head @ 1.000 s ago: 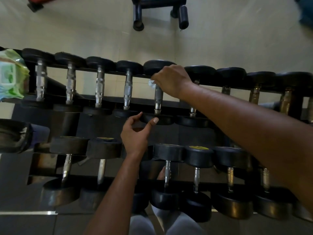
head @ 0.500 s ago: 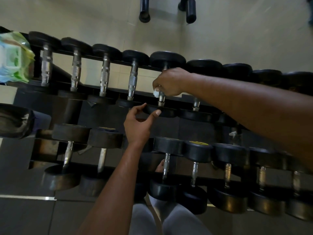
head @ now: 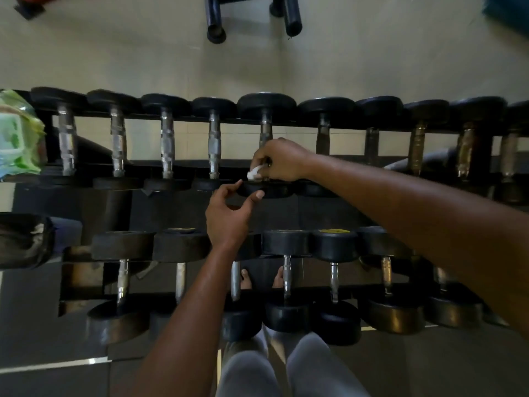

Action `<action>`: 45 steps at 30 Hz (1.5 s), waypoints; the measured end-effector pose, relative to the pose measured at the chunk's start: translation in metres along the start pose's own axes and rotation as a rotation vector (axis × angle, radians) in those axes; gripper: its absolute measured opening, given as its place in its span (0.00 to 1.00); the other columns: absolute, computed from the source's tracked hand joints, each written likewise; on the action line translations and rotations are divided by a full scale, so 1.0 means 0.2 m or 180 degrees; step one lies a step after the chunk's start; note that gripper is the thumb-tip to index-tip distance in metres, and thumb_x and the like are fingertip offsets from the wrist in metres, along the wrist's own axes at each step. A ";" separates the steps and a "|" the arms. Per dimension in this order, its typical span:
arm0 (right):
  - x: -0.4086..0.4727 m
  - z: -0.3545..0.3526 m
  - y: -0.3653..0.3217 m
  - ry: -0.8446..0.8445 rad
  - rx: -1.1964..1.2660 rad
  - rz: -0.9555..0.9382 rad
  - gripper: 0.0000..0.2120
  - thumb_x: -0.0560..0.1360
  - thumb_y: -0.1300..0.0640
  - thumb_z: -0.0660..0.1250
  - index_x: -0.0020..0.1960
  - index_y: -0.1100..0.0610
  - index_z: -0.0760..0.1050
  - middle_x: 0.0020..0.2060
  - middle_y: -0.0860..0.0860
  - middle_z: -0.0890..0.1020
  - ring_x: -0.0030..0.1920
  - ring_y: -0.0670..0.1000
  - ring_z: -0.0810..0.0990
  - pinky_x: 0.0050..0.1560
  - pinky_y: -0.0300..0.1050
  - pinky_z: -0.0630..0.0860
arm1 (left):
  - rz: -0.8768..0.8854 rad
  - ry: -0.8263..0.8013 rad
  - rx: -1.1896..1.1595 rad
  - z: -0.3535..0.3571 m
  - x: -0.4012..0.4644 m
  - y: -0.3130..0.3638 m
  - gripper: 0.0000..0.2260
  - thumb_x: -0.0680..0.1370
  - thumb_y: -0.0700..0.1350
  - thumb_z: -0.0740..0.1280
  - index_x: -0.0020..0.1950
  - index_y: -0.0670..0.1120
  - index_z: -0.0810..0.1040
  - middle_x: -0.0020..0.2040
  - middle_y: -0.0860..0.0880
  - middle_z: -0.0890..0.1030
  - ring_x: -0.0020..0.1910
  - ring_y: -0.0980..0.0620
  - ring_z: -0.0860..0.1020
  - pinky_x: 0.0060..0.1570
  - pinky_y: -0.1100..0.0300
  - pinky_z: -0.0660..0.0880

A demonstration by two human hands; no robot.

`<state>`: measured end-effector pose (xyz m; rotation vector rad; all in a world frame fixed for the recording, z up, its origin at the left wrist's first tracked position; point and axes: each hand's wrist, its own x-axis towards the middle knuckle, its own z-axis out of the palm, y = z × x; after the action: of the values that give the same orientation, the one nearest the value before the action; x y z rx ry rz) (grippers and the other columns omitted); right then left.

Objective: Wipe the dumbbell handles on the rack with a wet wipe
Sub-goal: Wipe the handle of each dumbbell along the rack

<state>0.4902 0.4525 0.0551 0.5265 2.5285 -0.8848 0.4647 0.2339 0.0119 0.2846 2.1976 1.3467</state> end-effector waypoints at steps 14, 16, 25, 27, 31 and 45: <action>-0.59 -0.06 0.32 0.1500 0.3358 0.1183 0.18 0.77 0.64 0.76 0.66 0.59 0.77 0.61 0.58 0.79 0.58 0.56 0.85 0.52 0.49 0.87 | 0.0868 -0.0397 0.0893 0.26 -0.11 0.35 0.11 0.80 0.51 0.76 0.58 0.49 0.81 0.57 0.52 0.77 0.51 0.56 0.81 0.53 0.61 0.81; -0.61 -0.09 0.37 0.1544 0.3159 0.1252 0.24 0.76 0.63 0.77 0.69 0.56 0.74 0.61 0.55 0.78 0.58 0.54 0.84 0.52 0.50 0.87 | 0.0835 -0.0567 0.0870 0.36 -0.13 0.38 0.13 0.80 0.51 0.77 0.60 0.48 0.81 0.57 0.52 0.78 0.51 0.57 0.81 0.54 0.60 0.82; -0.60 -0.14 0.59 0.1549 0.2299 0.1066 0.14 0.81 0.56 0.73 0.66 0.51 0.78 0.57 0.48 0.82 0.58 0.47 0.82 0.58 0.48 0.83 | 0.0241 -0.0320 0.1518 0.66 -0.21 0.43 0.18 0.77 0.57 0.79 0.60 0.50 0.80 0.56 0.53 0.78 0.55 0.53 0.79 0.49 0.57 0.77; -0.58 -0.15 0.62 0.1456 0.2068 0.0941 0.14 0.82 0.56 0.72 0.66 0.47 0.78 0.59 0.49 0.82 0.58 0.48 0.83 0.58 0.50 0.84 | 0.0172 -0.0290 0.1549 0.67 -0.20 0.43 0.17 0.76 0.57 0.80 0.58 0.50 0.81 0.55 0.53 0.79 0.54 0.53 0.80 0.49 0.55 0.79; -0.55 -0.17 0.65 0.1129 0.2395 0.0791 0.13 0.83 0.61 0.70 0.62 0.46 0.79 0.60 0.53 0.80 0.55 0.51 0.86 0.49 0.49 0.88 | 0.0069 -0.0256 0.1491 0.67 -0.18 0.43 0.17 0.74 0.56 0.82 0.56 0.50 0.82 0.55 0.53 0.81 0.53 0.53 0.80 0.47 0.56 0.77; -0.52 -0.20 0.69 0.0686 -0.0252 -0.0751 0.11 0.83 0.51 0.70 0.63 0.49 0.83 0.59 0.47 0.84 0.57 0.47 0.82 0.56 0.44 0.77 | 0.0061 -0.0220 0.1248 0.66 -0.19 0.42 0.15 0.71 0.54 0.84 0.50 0.53 0.81 0.53 0.55 0.82 0.49 0.57 0.81 0.46 0.60 0.78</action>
<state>0.6336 0.5573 0.0665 0.3175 2.8537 -0.8430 0.5600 0.3575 0.0510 0.4890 2.3919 0.8905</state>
